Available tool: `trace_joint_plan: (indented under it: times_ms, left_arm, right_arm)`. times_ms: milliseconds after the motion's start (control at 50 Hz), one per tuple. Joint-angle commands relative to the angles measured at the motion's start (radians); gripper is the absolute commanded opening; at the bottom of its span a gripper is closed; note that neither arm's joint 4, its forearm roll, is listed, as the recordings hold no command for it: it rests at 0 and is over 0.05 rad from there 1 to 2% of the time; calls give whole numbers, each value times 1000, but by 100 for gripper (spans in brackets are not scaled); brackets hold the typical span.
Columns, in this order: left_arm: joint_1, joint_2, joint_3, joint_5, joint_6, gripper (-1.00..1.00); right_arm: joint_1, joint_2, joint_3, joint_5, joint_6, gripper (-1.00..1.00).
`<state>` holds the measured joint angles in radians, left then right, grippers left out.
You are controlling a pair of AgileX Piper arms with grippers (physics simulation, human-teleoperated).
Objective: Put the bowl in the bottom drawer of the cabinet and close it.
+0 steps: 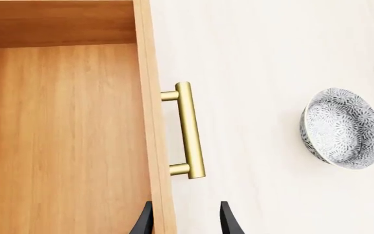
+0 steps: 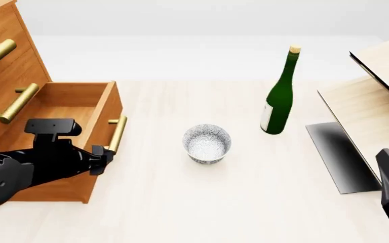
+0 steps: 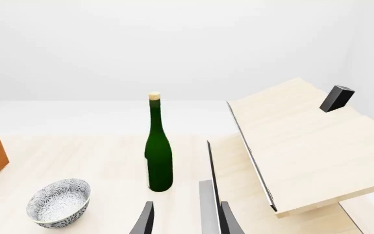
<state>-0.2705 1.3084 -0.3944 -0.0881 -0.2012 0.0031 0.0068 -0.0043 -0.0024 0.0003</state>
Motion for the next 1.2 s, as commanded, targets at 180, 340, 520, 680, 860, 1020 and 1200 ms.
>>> trace_joint_plan:
  times_ms: [180,340,520,680,860,1020,1200]
  left_arm:
    - [-49,54,-14,-26,-26,100]
    - [-71,78,-22,-39,-36,100]
    - [-99,85,-33,-38,-48,100]
    - [-125,94,-40,-42,-58,100]
    - [-141,86,-43,-37,-60,100]
    - [-142,67,-43,-29,-56,100]
    - [-121,27,-32,-20,-23,100]
  right_arm:
    - [0,0,0,0,0,100]
    - [0,0,0,0,0,100]
    - [0,0,0,0,0,100]
    - [0,0,0,0,0,100]
    - [0,0,0,0,0,100]
    - [0,0,0,0,0,100]
    - [0,0,0,0,0,100]
